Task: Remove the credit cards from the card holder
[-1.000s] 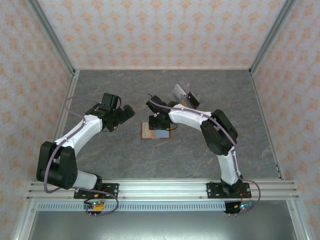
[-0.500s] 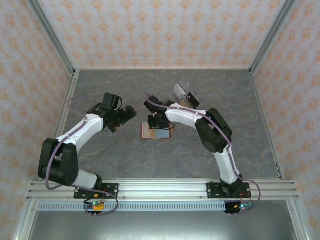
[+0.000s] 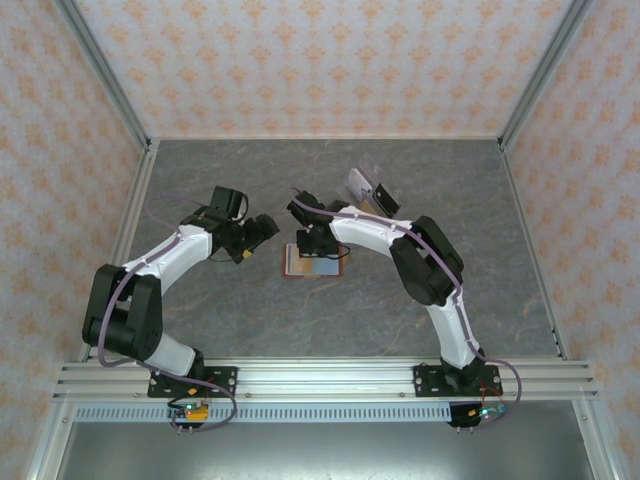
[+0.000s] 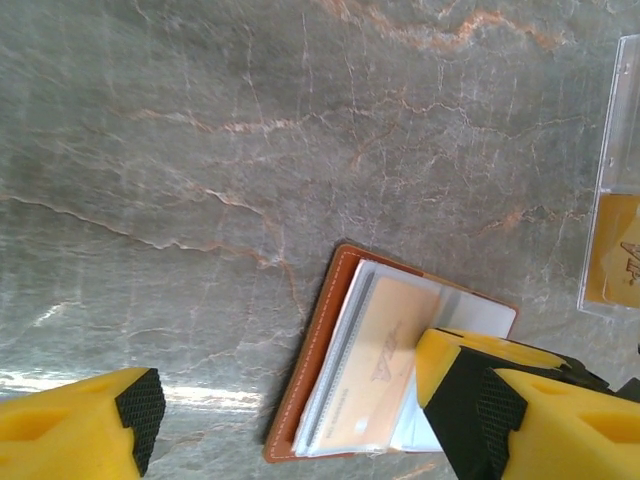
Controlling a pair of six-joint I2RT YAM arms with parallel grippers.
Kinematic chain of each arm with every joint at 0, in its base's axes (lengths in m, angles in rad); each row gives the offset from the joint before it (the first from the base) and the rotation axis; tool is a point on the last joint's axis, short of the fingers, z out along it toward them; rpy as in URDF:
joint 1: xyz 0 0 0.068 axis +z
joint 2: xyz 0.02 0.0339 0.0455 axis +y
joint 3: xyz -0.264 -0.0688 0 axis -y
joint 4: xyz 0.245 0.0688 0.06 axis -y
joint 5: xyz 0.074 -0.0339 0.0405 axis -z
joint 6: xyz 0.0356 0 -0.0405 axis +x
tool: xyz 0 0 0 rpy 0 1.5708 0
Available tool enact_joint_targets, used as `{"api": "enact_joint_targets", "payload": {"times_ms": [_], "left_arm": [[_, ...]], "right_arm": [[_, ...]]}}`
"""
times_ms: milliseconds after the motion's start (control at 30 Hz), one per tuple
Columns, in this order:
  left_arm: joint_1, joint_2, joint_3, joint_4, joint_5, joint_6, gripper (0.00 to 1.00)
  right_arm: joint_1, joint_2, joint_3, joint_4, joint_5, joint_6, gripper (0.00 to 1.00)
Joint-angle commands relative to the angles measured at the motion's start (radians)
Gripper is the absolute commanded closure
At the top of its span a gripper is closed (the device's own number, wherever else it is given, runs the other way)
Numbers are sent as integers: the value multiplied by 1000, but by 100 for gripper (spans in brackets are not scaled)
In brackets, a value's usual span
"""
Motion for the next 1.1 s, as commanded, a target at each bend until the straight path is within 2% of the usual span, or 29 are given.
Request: {"api": "enact_joint_targets", "payload": {"times_ms": [0,167,467,600,1067], "left_arm": [[-23,31,0,34,44,11,24],[-62,77,21,51,66,14,43],[-120,166,64,73,100,11,68],[-126,190,70,79,104,10,71],[-129,244,77,99,130,11,71]], "right_arm": [[1,15,-9,-29,37,5,88],[-6,2,-25,-11,25,10,89],[-15,-8,-51,7,22,18,93],[-17,-10,-60,13,21,19,93],[-20,-13,-67,20,8,21,94]]}}
